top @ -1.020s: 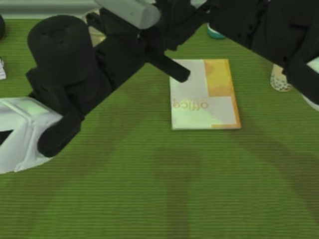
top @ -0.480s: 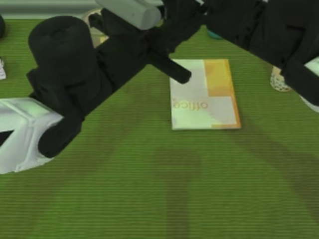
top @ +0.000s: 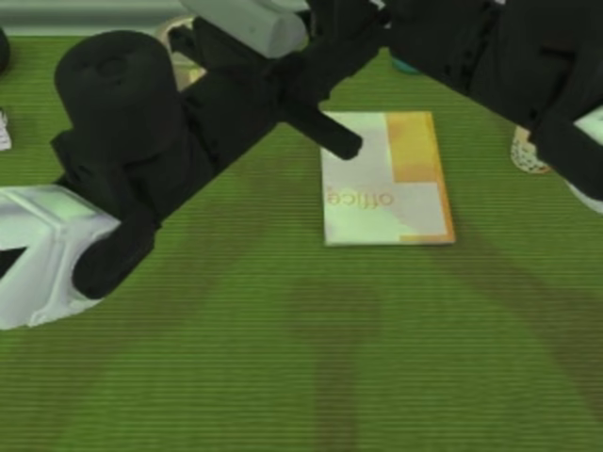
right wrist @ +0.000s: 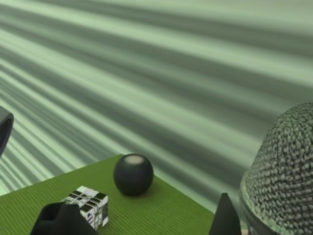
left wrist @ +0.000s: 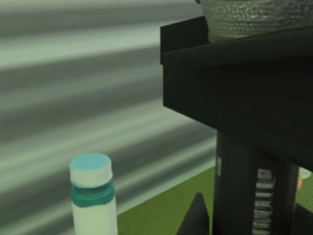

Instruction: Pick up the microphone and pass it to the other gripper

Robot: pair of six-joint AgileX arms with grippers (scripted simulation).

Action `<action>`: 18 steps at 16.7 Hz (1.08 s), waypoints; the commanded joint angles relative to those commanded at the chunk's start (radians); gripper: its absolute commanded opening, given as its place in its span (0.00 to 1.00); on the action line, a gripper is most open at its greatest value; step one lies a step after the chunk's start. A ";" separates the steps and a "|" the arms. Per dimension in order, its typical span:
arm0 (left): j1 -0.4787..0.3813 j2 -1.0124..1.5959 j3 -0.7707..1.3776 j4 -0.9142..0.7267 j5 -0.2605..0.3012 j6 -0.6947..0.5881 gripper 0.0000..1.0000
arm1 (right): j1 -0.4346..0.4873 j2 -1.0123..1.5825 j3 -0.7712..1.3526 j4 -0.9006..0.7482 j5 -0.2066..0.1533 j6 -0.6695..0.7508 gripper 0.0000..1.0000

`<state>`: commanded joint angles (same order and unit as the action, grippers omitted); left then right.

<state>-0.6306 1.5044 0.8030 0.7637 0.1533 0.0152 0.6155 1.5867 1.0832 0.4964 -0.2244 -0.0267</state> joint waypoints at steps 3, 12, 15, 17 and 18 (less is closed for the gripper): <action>0.000 0.000 0.000 0.000 0.000 0.000 0.00 | 0.000 0.000 0.000 0.000 0.000 0.000 0.00; 0.000 0.000 0.000 0.000 0.000 0.000 0.68 | 0.000 0.000 0.000 0.000 0.000 0.000 0.00; 0.000 0.000 0.000 0.000 0.000 0.000 0.90 | 0.000 0.000 0.000 0.000 0.000 0.000 0.00; 0.000 0.000 0.000 0.000 0.000 0.000 1.00 | 0.000 0.000 0.000 0.000 0.000 0.000 0.00; 0.000 0.000 0.000 0.000 0.000 0.000 1.00 | 0.000 0.000 0.000 0.000 0.000 0.000 0.00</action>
<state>-0.6306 1.5044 0.8030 0.7637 0.1533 0.0152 0.6155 1.5867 1.0832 0.4964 -0.2244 -0.0267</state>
